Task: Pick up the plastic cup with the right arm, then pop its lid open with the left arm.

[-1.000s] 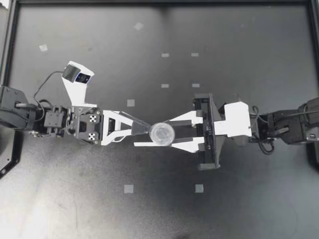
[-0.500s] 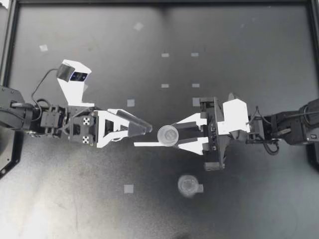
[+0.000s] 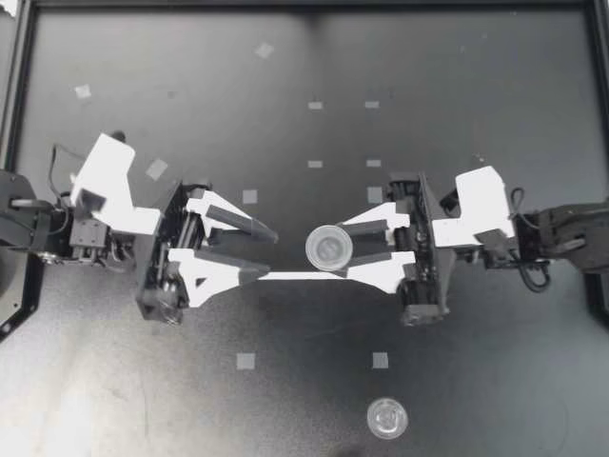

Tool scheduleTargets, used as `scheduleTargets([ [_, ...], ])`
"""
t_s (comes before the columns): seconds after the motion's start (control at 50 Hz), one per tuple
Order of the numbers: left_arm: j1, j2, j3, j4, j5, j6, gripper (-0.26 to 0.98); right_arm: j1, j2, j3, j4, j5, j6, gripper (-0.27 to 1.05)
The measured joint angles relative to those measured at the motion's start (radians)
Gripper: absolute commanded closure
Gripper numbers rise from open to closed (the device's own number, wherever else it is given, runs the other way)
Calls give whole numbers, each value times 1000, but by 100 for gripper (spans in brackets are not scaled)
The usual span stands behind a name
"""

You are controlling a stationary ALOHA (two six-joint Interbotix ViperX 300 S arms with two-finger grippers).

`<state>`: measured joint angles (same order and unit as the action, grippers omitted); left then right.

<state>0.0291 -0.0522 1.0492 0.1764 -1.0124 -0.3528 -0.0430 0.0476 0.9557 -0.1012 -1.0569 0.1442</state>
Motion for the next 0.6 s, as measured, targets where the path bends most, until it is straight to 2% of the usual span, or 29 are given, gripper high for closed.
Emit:
scheduleTargets([
  [0.2, 0, -8, -43, -3, 187, 146, 21, 14, -8, 2, 0, -17, 43, 47],
  [0.6, 0, -44, -43, -3, 190, 156, 21, 15, 17, 2, 0, -34, 43, 47],
])
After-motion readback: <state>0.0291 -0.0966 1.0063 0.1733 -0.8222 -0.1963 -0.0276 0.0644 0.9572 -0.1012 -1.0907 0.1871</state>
